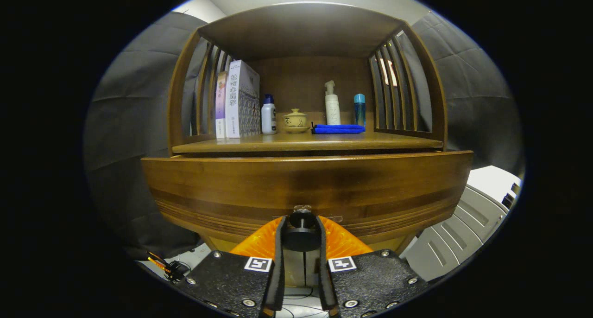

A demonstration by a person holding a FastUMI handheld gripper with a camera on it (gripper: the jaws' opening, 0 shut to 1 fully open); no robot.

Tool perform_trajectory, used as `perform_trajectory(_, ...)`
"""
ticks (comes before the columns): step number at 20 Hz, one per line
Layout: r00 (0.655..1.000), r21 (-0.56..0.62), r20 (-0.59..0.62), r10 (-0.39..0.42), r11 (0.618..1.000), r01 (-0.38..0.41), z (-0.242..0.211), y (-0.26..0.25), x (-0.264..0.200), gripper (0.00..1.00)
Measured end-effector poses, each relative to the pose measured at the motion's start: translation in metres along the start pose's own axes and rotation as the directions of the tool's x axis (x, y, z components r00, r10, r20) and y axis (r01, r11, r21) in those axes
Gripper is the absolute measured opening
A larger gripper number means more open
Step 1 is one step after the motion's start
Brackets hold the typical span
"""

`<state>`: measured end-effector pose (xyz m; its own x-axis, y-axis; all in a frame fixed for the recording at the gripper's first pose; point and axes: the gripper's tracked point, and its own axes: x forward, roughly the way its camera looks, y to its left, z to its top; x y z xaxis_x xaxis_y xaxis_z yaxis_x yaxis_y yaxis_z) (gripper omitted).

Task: Pull open the drawer, take out the items inside it, and place them on the countertop above the cabinet.

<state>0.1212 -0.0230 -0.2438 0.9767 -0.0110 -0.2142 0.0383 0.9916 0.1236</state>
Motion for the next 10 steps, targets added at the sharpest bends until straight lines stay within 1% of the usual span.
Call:
perform_trajectory(3, 1.0, -0.021, -0.024, 0.001, 1.0, -0.001, -0.014, 0.002, -0.033, 0.3)
perform_trajectory(4, 1.0, -0.008, -0.009, 0.001, 1.0, -0.001, -0.012, 0.005, -0.045, 0.3)
perform_trajectory(5, 1.0, 0.0, -0.027, 0.003, 1.0, -0.003, -0.019, 0.006, -0.054, 0.31)
perform_trajectory(10, 0.998, 0.014, -0.069, 0.012, 1.0, -0.011, -0.029, 0.013, -0.087, 0.3)
